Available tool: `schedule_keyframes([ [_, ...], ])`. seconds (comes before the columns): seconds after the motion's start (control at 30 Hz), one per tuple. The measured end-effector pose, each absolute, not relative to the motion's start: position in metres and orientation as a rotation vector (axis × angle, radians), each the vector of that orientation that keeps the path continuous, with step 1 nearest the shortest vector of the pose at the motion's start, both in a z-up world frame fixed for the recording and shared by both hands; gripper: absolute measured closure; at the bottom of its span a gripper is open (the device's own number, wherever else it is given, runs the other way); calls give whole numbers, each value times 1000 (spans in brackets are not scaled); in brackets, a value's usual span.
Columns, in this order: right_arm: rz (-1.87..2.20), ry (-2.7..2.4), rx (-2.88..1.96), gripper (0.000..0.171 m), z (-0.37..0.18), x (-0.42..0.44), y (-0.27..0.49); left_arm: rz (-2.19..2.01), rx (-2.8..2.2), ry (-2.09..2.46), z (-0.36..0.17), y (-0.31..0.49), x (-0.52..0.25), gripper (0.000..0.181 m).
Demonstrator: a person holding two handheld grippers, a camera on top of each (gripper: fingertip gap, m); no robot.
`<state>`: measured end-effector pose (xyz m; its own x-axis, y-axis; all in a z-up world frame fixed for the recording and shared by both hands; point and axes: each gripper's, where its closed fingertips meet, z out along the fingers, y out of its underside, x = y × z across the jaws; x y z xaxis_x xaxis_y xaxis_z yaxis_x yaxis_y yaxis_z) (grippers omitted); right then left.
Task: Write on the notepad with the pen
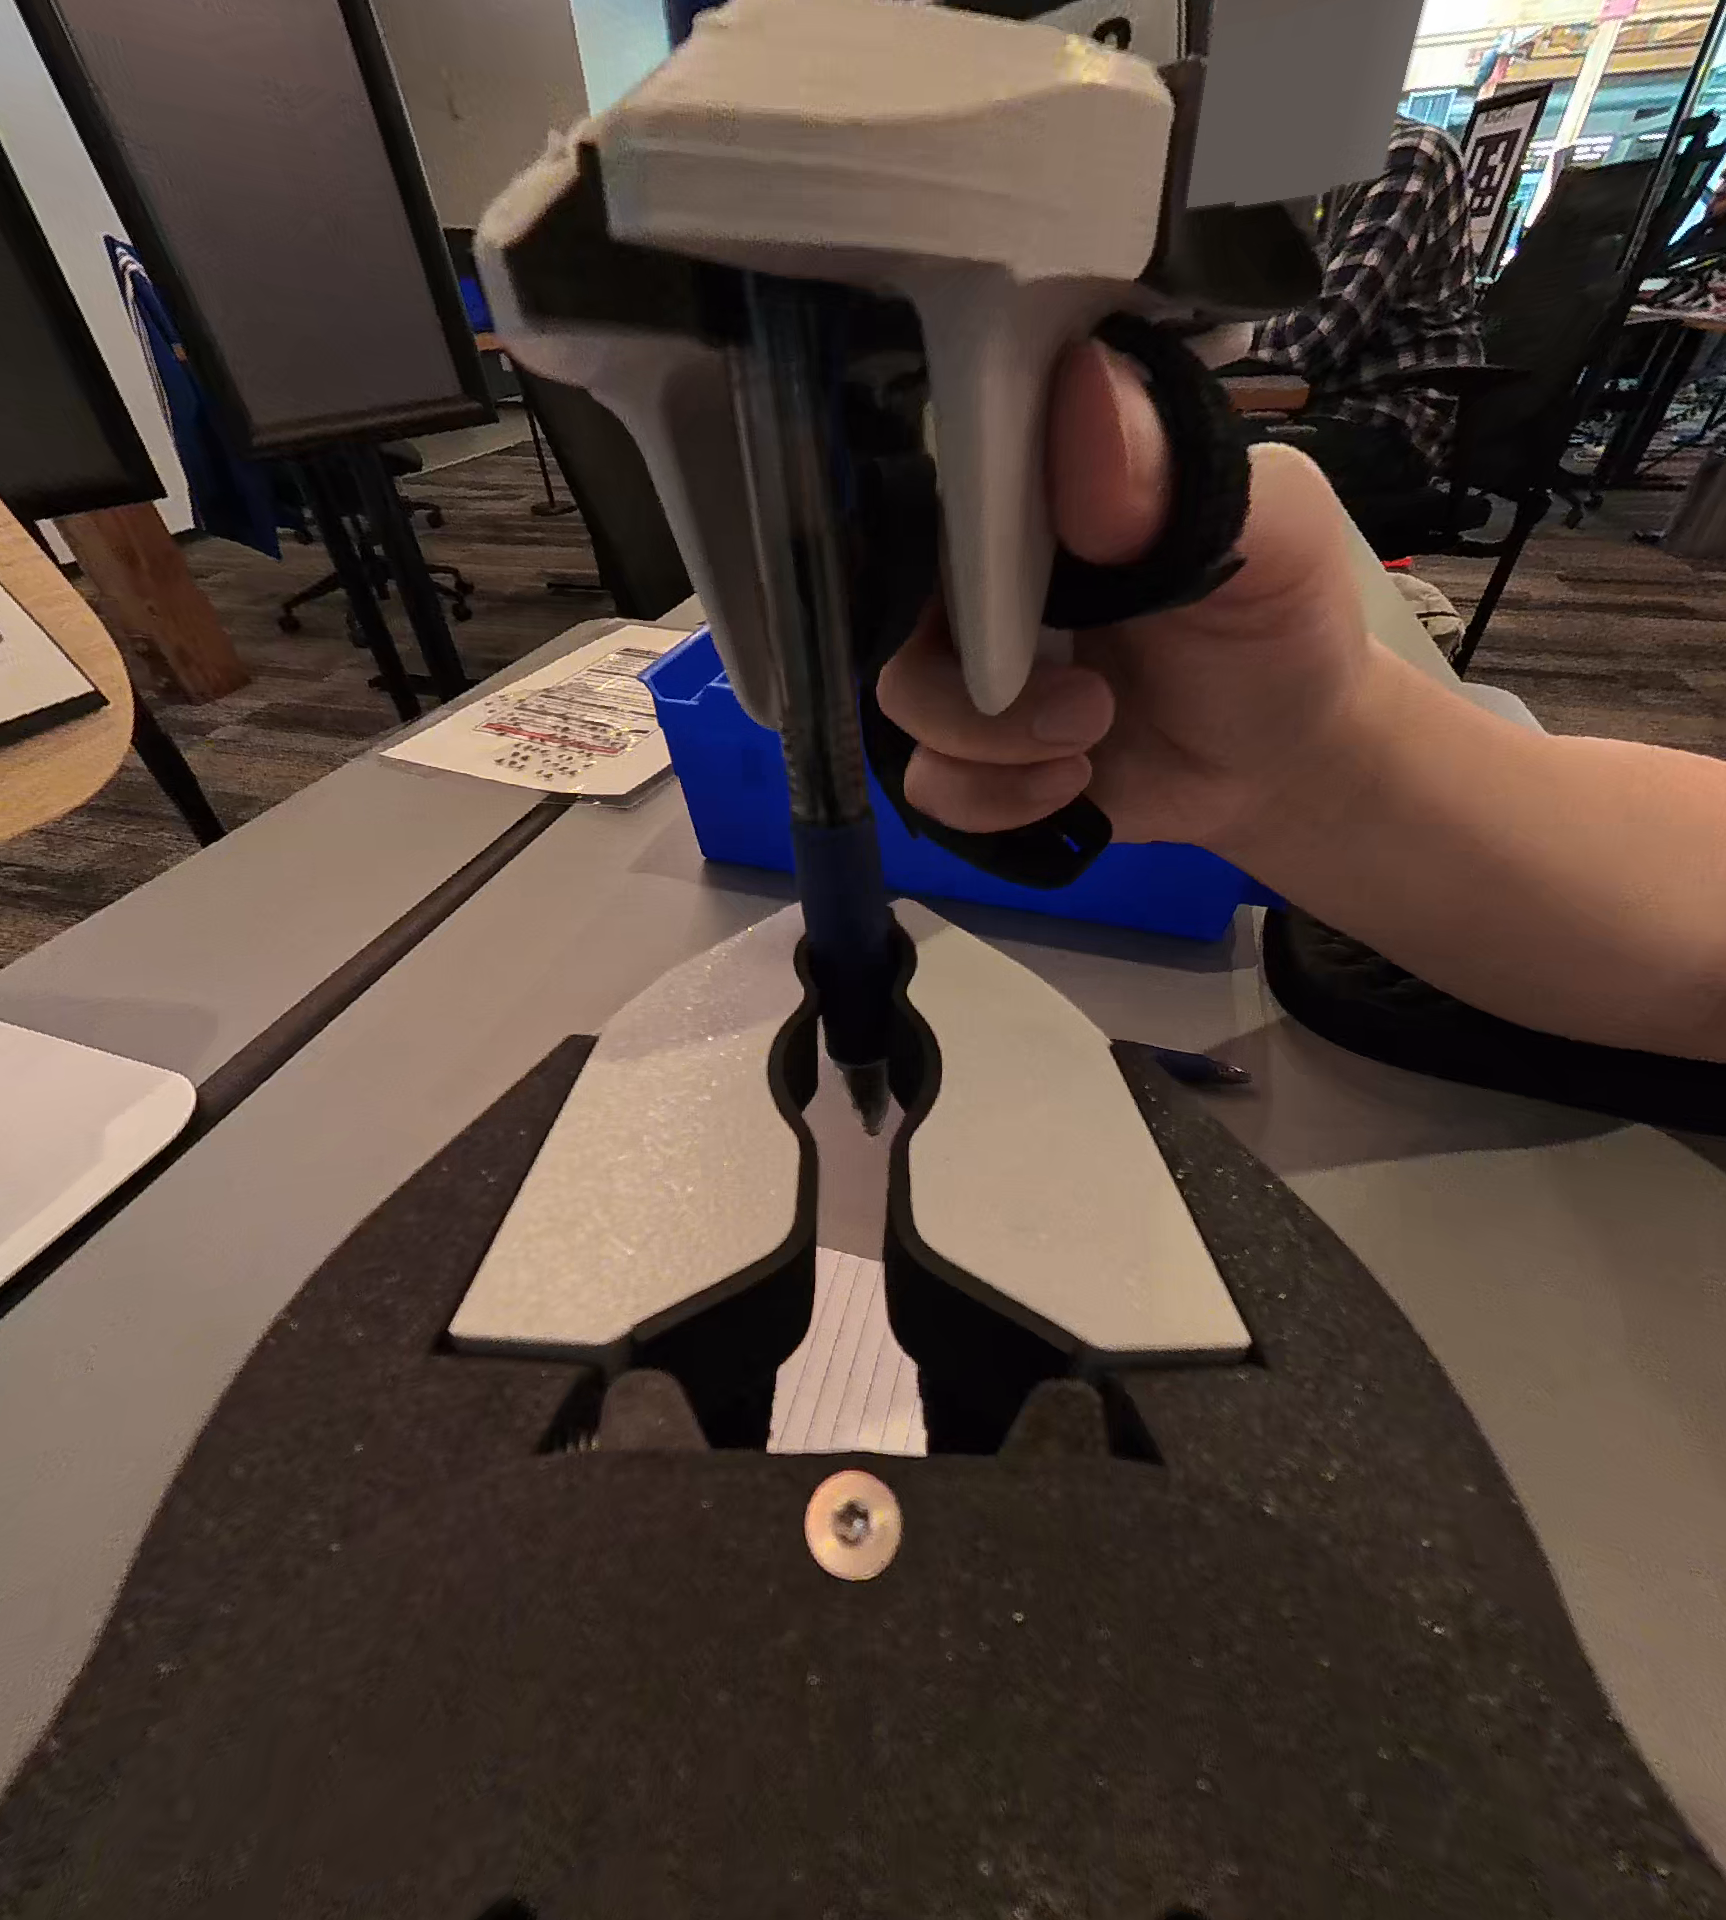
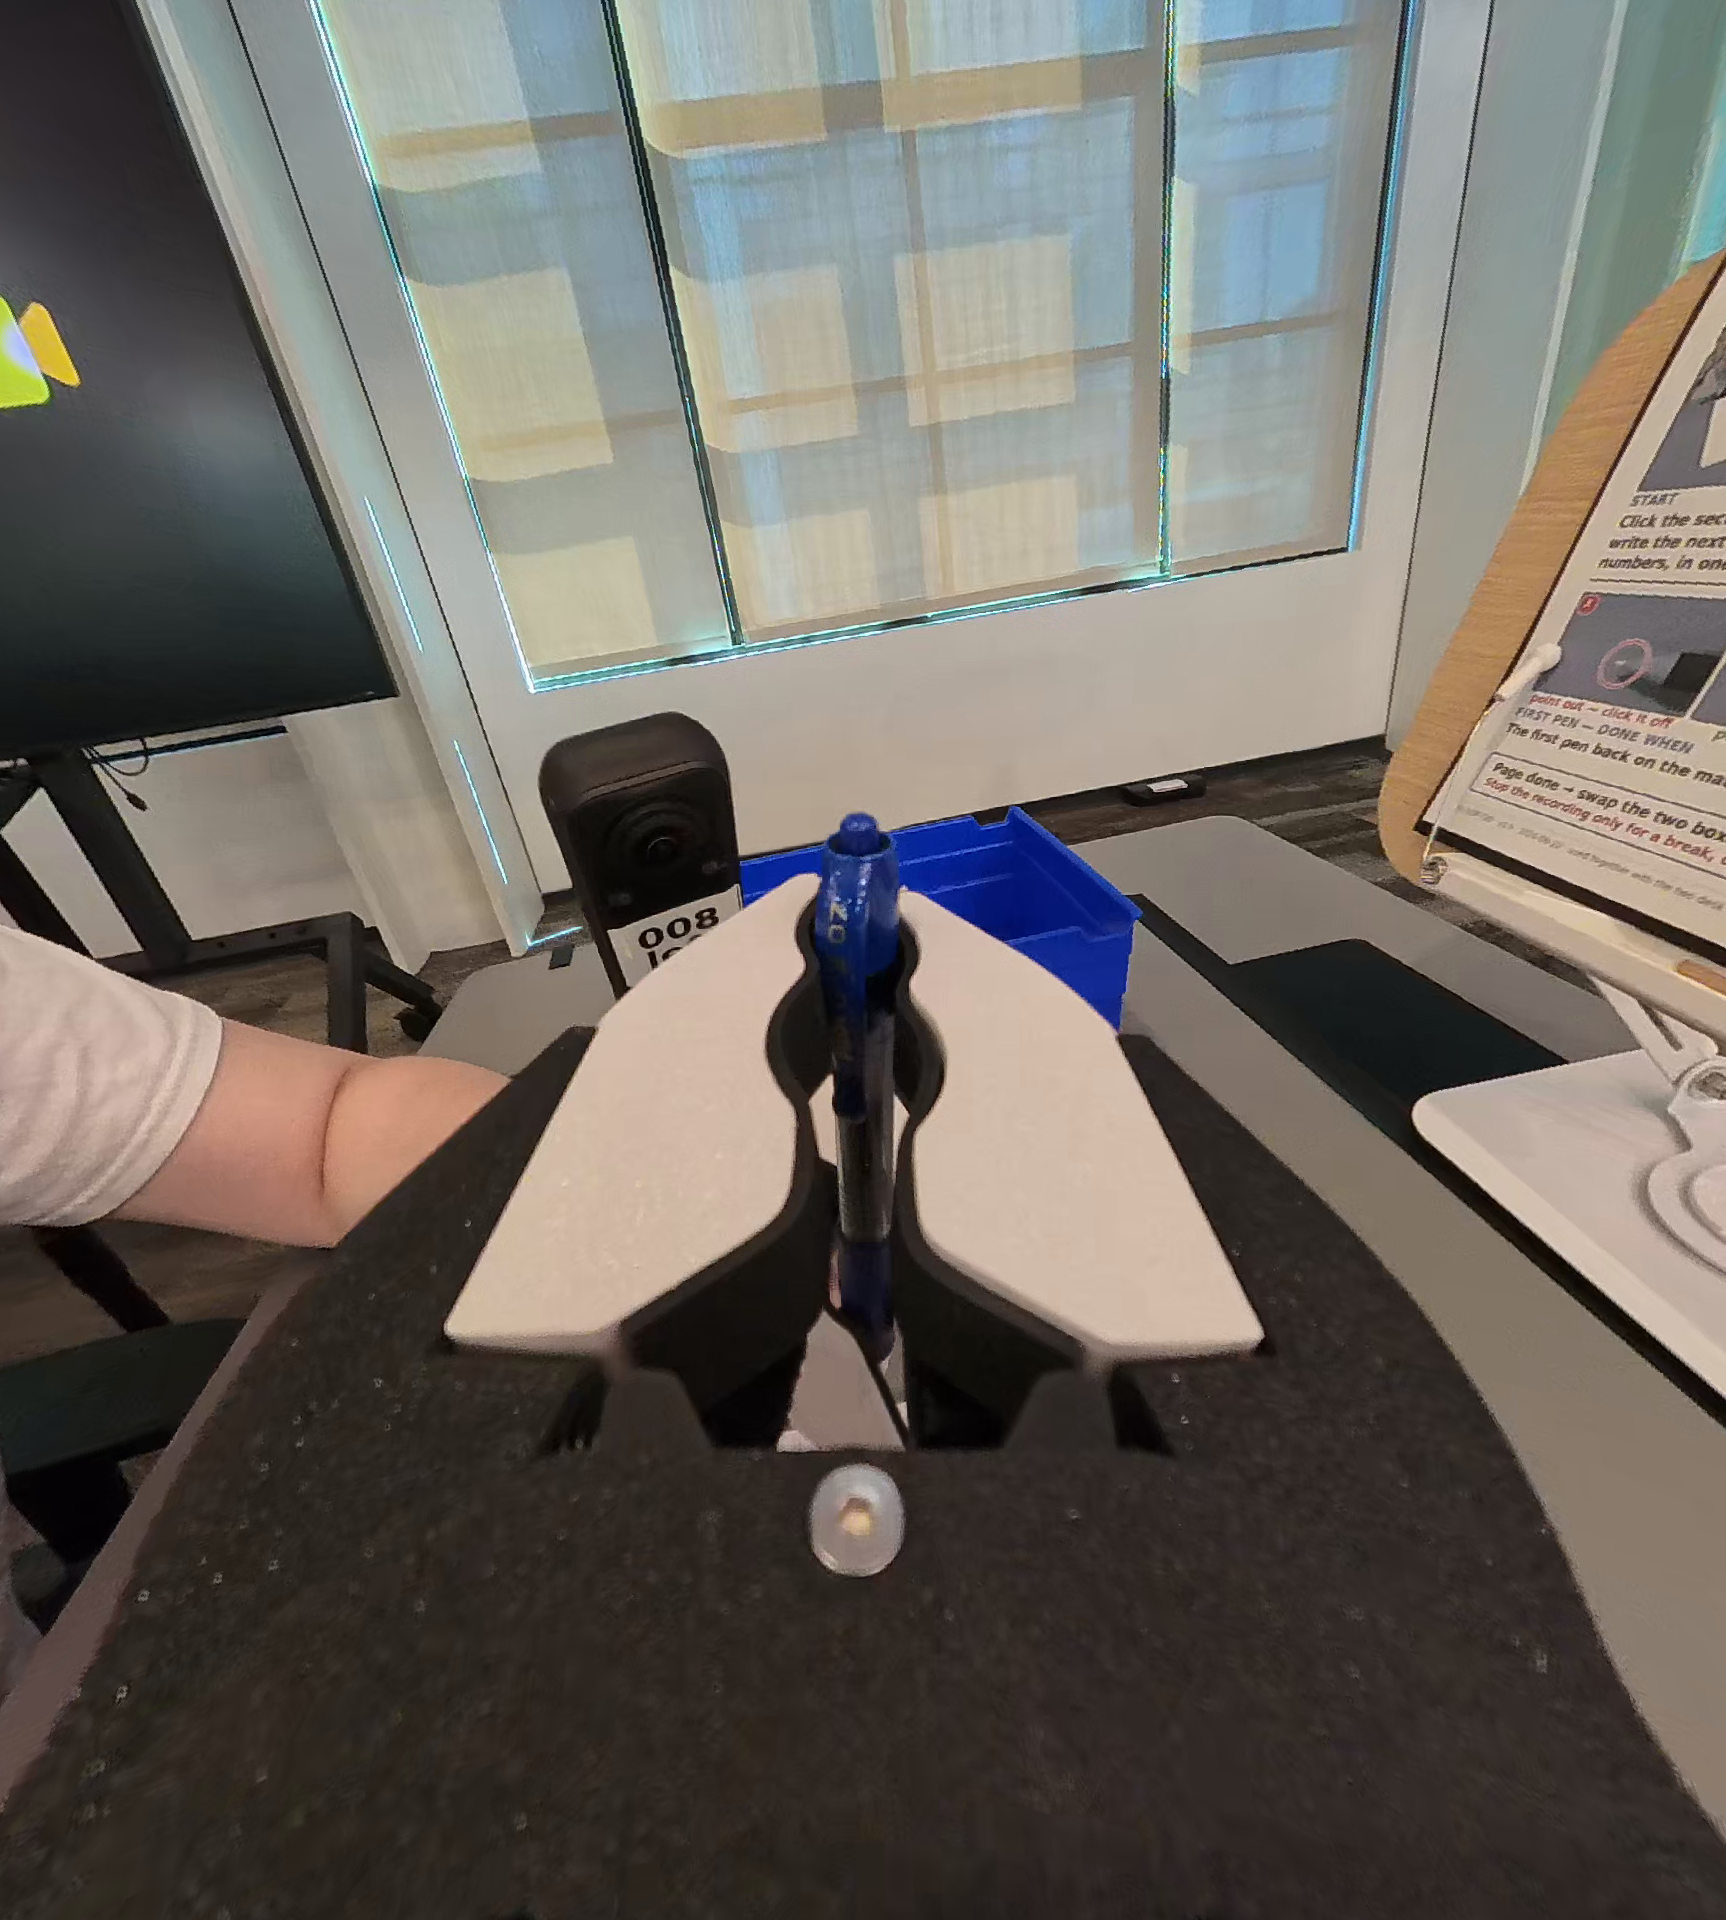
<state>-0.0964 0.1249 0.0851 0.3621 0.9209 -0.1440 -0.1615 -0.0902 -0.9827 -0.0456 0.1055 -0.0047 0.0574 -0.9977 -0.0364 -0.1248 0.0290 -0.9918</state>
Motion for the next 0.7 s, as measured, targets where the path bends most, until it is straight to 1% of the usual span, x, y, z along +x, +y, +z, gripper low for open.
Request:
schedule_keyframes([
  [0.1, 1037, -767, -1353, 165, 83, -93, 128, -1044, -1302, 1279, -5, 110, -48, 170],
  [0.2, 951, -739, -1352, 165, 83, -79, 136, -1012, -1308, 1202, 14, 128, -64, 155],
  [0.23, 934, -728, -1356, 165, 82, -75, 140, -986, -1350, 1184, 16, 137, -70, 146],
  [0.27, 912, -729, -1375, 165, 76, -74, 144, -952, -1407, 1188, 13, 144, -75, 143],
  [0.3, 880, -735, -1405, 165, 66, -74, 150, -931, -1446, 1196, 10, 149, -78, 152],
  [0.4, 883, -692, -1433, 165, 46, -72, 164, -1087, -1436, 1169, 14, 146, -81, 151],
  [0.47, 902, -659, -1430, 165, 42, -69, 169, -1275, -1459, 1245, 11, 130, -78, 146],
  [0.53, 852, -665, -1449, 165, 34, -66, 174, -1367, -1522, 1251, 6, 131, -80, 149],
  [0.57, 828, -672, -1466, 165, 29, -65, 176, -1392, -1550, 1169, 8, 141, -82, 159],
  [0.6, 817, -678, -1475, 165, 25, -65, 178, -1413, -1576, 1061, 9, 152, -86, 177],
  [0.63, 828, -683, -1484, 165, 21, -65, 178, -1428, -1589, 987, 8, 161, -89, 181],
  [0.7, 865, -677, -1462, 165, 23, -67, 177, -1380, -1629, 1016, -5, 165, -89, 181],
])
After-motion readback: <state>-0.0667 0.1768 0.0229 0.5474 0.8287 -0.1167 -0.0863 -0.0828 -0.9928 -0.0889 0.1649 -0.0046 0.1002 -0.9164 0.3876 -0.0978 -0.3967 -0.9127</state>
